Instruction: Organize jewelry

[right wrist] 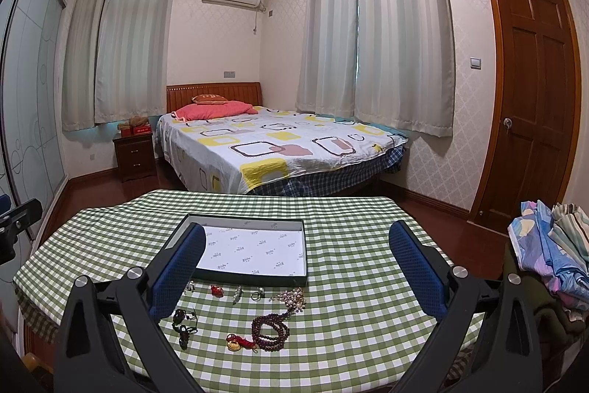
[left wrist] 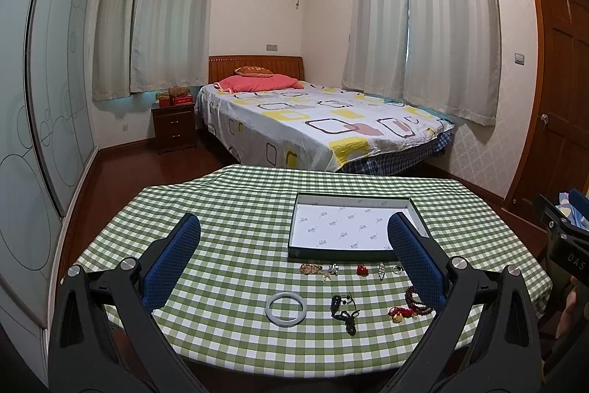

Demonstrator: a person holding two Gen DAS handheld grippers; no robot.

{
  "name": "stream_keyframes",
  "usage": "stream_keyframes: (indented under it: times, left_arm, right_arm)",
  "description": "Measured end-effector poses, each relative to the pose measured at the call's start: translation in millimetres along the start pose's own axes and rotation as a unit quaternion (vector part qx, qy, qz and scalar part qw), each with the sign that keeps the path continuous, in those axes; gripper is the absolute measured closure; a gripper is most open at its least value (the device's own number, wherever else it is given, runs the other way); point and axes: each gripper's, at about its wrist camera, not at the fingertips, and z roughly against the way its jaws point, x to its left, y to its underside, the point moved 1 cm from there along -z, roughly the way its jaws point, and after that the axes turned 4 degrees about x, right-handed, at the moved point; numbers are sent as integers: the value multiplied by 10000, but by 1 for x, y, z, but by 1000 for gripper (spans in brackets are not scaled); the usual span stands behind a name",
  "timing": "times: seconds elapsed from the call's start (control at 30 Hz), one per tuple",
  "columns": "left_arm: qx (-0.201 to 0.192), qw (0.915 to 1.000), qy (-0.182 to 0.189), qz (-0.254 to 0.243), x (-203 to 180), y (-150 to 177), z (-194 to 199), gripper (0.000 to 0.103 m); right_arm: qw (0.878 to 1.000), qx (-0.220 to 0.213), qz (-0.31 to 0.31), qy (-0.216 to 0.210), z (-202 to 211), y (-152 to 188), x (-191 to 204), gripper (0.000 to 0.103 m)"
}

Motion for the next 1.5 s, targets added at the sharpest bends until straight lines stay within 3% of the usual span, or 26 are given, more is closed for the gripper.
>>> stream_keyframes:
  times: [1.5]
  left_arm:
    - [31, 10000, -12, 22, 1, 5, -5, 4]
  right_arm:
    - [10000, 22, 21, -44, 0, 2, 6, 6]
